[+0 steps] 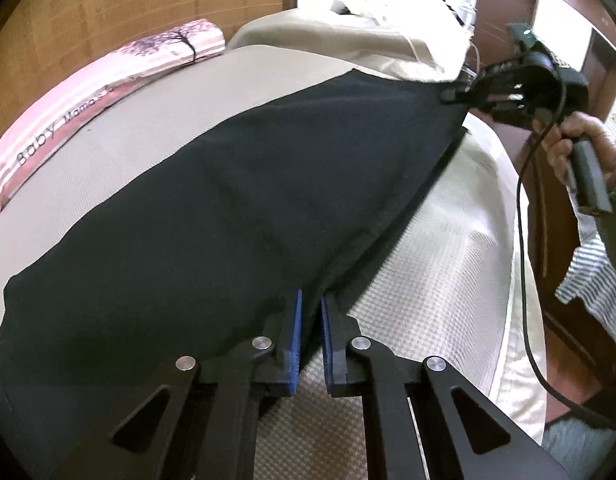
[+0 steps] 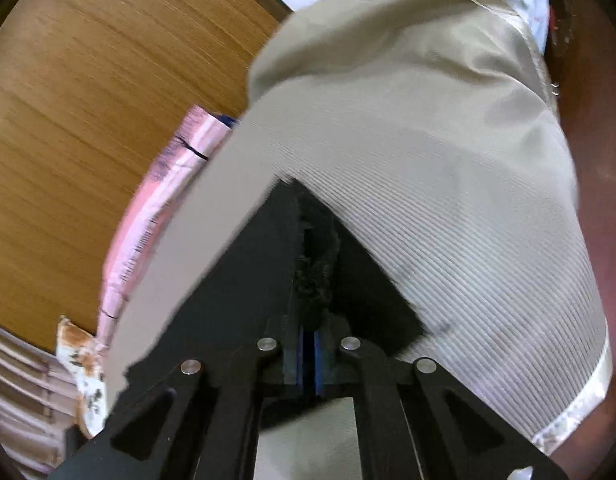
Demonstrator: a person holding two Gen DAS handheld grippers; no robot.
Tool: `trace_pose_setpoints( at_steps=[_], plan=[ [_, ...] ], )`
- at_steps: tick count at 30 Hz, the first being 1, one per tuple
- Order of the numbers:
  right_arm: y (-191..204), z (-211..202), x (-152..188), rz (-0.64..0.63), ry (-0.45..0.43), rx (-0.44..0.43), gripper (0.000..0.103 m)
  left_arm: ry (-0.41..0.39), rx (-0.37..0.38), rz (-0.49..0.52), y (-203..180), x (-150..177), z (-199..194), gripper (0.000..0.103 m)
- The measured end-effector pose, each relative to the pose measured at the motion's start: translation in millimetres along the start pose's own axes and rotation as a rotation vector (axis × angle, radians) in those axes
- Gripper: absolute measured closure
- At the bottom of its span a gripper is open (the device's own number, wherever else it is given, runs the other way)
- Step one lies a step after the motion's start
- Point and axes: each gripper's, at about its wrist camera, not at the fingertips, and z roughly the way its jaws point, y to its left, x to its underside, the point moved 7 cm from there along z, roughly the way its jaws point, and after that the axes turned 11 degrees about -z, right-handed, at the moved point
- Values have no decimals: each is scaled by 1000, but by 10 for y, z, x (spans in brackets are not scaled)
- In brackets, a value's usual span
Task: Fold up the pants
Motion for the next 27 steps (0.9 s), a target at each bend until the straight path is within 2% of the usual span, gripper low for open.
trace_pose_setpoints(
  at_steps=[3, 6, 9, 12, 15, 16, 17, 18, 19, 21, 23, 27],
  plan=[
    [-153, 84, 120, 19, 25, 37, 99, 6, -6, 35, -31, 33, 3, 94],
    [-164, 76, 105, 14, 11, 47, 100, 12, 4, 30, -32, 30, 18, 94],
    [-216, 159, 125, 5, 32, 87, 101, 20, 17, 18, -8, 44, 52, 94],
    [-301, 170, 138, 51, 26, 58, 100, 28, 17, 5, -13, 38, 50, 91],
    [-330, 106, 125, 83, 34, 65, 90, 56, 44, -32, -4, 23, 13, 83],
    [-329, 72, 109, 79, 35, 85, 85, 60, 62, -48, 3, 8, -34, 81],
    [-324, 25, 88, 70, 36, 120, 73, 57, 70, -57, 15, -6, -78, 79],
    [-320, -36, 55, 55, 29, 165, 68, 49, 72, -67, 43, -17, -138, 71],
    [-305, -99, 18, 41, 20, 197, 68, 34, 69, -81, 95, -31, -213, 62],
    [-165, -186, -84, -4, -2, 194, 68, -19, 57, -117, 253, -64, -397, 57],
    [92, -218, -183, -66, -6, 174, 68, -66, 31, -174, 508, -80, -585, 56],
    [843, 4, -223, -237, 54, 49, 68, -146, -106, -326, 1234, -31, -899, 56]
  ],
)
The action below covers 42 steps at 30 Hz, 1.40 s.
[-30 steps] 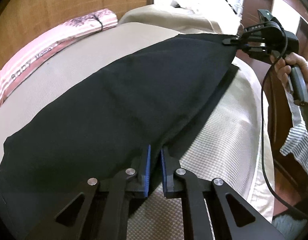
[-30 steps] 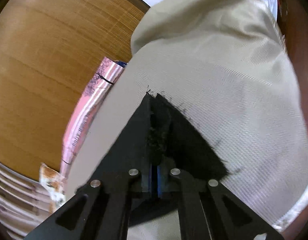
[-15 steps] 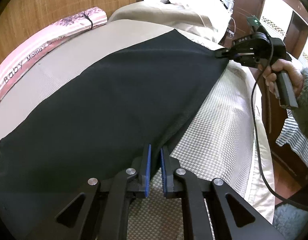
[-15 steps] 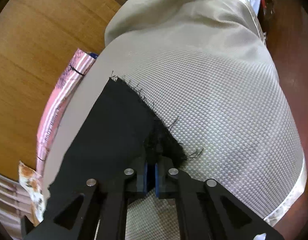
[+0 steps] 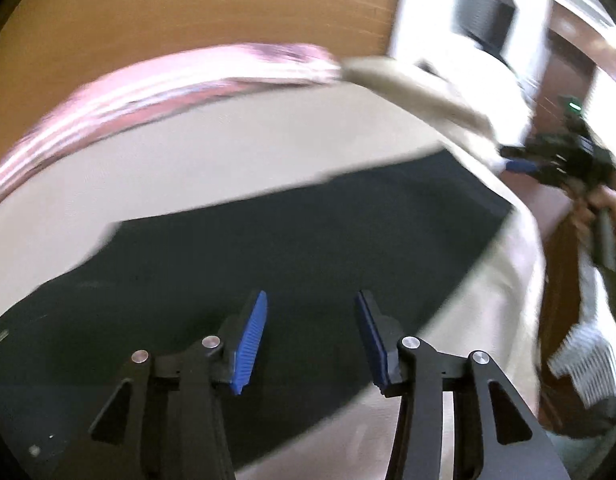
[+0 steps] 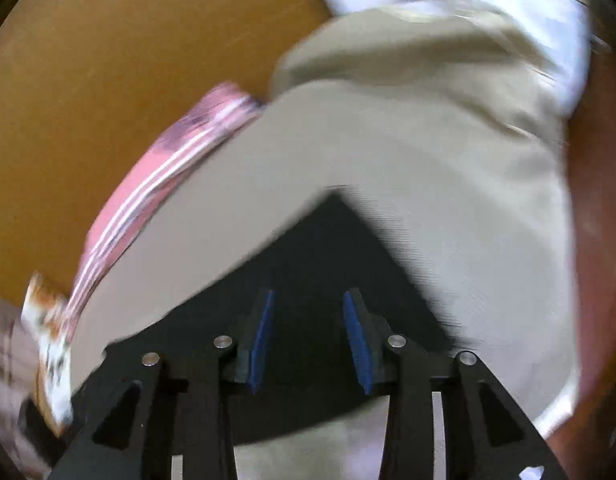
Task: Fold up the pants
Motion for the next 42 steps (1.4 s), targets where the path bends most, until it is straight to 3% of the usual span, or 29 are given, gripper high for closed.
trace_pose_setpoints(
  at_steps=[6, 10, 17, 23, 25, 26, 29, 35, 37, 39, 40, 42],
  plan=[
    [1574, 793, 2, -282, 181, -271, 68, -54, -168, -197, 1001, 20, -225, 56],
    [2516, 1346, 169, -422, 313, -411, 68, -55, -232, -256, 1369, 97, -331, 56],
    [3607, 2150, 534, -575, 515, -553, 68, -28, -223, -324, 1696, 339, -354, 56],
    [3931, 2499, 727, -622, 625, -609, 64, -35, -196, -334, 1707, 369, -387, 56],
    [4048, 2543, 766, -626, 643, -640, 77, -35, -188, -342, 1715, 359, -389, 56],
    [4096, 2521, 755, -633, 629, -665, 91, -34, -185, -346, 1719, 356, -395, 56],
    [4170, 2460, 583, -644, 549, -676, 92, -40, -176, -360, 1742, 351, -414, 56],
    [4151, 2702, 717, -721, 487, -557, 94, -47, -176, -360, 1753, 354, -423, 56],
    [4138, 2692, 704, -706, 470, -557, 90, -36, -182, -359, 1752, 335, -422, 56],
    [4115, 2627, 661, -693, 461, -546, 70, -22, -190, -368, 1742, 292, -431, 56],
    [4097, 2577, 608, -687, 445, -534, 65, -18, -199, -378, 1738, 245, -449, 56],
    [4043, 2367, 441, -670, 370, -519, 62, -41, -210, -375, 1714, 127, -515, 56]
  ],
)
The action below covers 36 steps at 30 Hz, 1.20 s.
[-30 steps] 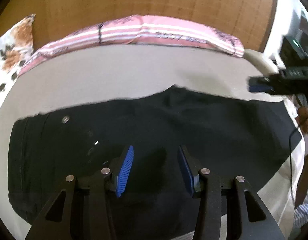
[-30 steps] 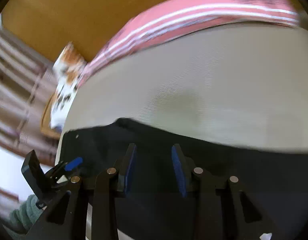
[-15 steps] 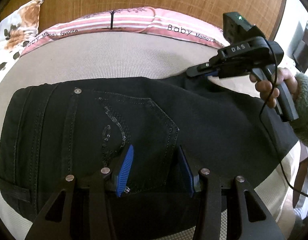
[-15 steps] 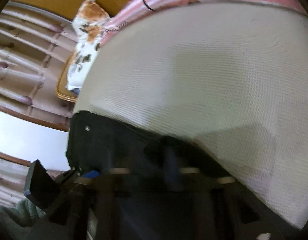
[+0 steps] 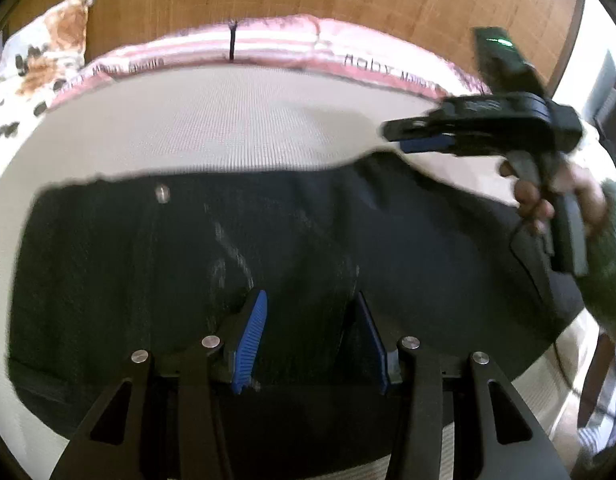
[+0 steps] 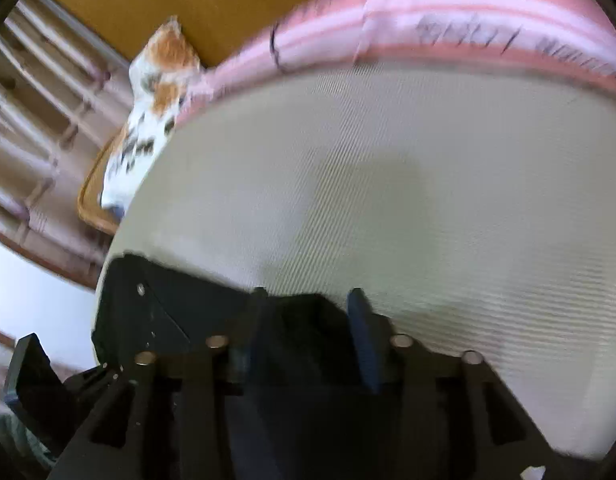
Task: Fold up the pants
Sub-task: 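Move both open grippers to the folded edge of the trousers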
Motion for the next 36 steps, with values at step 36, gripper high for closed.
trace_pose_setpoints(
  at_steps=[36],
  plan=[
    [-1454, -2021, 1589, 397, -207, 387, 64, 60, 70, 197, -1211, -567, 1021, 54]
  ],
)
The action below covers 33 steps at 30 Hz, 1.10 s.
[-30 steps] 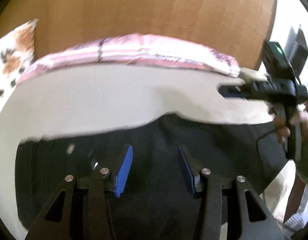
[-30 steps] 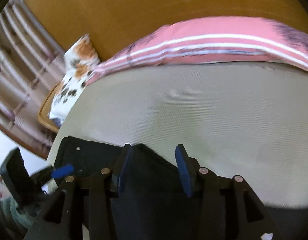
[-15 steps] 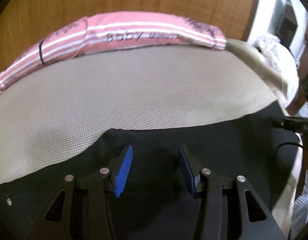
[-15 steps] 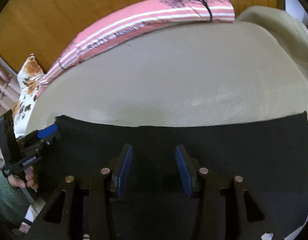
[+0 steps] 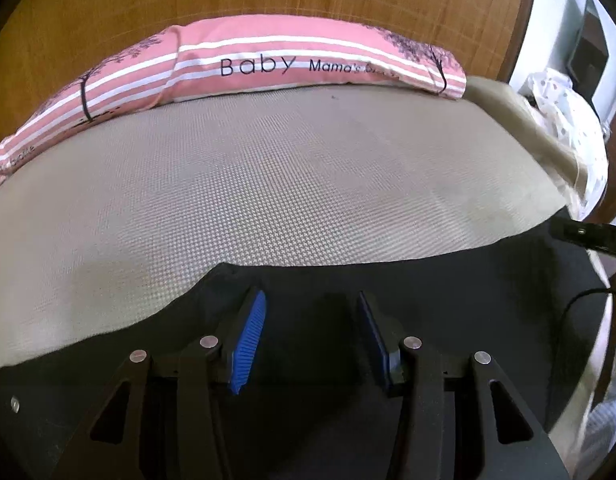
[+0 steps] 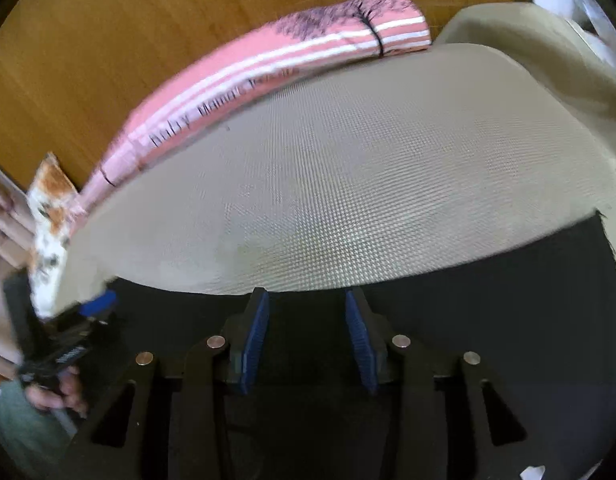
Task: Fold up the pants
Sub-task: 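Move both open grippers to the folded edge of the trousers, then grasp the frayed hem corner with the right gripper and pull it straight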
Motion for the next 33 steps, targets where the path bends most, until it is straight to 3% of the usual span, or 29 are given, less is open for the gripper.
trace_pose_setpoints(
  at_steps=[7, 14, 18, 28, 33],
  plan=[
    [-395, -784, 377, 155, -48, -11, 60, -11, 8, -25, -1, 253, -381, 53],
    [-975, -1265, 1110, 361, -38, 60, 60, 8, 42, -37, -162, 669, -643, 50],
    [-1241, -1331, 1389, 459, -48, 66, 60, 26, 18, 9, -255, 892, -665, 50],
    [-1631, -1230, 1667, 590, -121, 9, 61, 66, -34, -36, -211, 1046, -614, 50],
    [-1837, -1159, 1556, 631, -205, -14, 74, 60, -8, -6, -442, 1026, -619, 50]
  ],
)
